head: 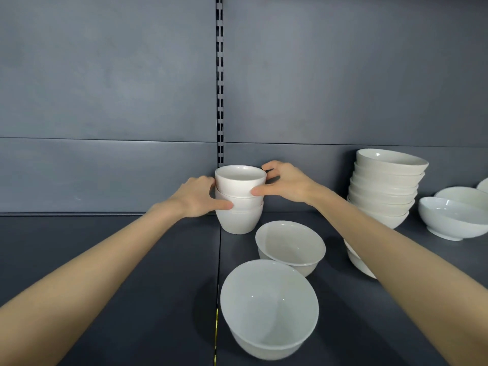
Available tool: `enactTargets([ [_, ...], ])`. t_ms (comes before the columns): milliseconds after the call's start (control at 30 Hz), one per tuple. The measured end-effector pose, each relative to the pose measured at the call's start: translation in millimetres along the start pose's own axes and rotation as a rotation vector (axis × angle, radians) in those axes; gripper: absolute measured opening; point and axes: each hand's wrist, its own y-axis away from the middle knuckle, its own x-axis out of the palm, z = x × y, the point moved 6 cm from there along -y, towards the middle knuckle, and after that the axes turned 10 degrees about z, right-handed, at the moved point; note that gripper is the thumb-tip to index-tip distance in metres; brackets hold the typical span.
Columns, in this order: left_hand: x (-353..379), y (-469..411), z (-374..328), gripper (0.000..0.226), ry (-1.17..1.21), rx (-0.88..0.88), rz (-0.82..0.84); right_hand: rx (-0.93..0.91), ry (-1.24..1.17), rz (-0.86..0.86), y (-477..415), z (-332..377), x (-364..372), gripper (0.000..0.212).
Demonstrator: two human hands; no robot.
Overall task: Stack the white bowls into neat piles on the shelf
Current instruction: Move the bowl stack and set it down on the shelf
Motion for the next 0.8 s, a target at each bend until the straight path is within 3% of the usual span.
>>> enactTargets([
  [133, -21.3, 16.2, -12.8, 0.043, -0.216, 0.011, -0.066, -0.012, 0.178, -0.031, 9.6, 9.0, -13.1, 0.066],
  [433, -46.1, 78.2, -87.6, 0.039, -0.45, 0.112, -0.237, -0.119, 0.459, -0.084, 73.8, 33.2, -46.3, 0.053],
  [600, -25.6, 134.8, -116.7, 0.043, -0.331, 0.129, -0.346, -0.185, 0.504, -0.071, 134.2, 28.6, -42.9, 0.05],
  [800, 34.8, 204.8, -113.9, 0.046, -0.009, 0.113, -0.417, -0.264, 0.362, 0.014, 191.9, 2.1, -3.0, 0.04],
])
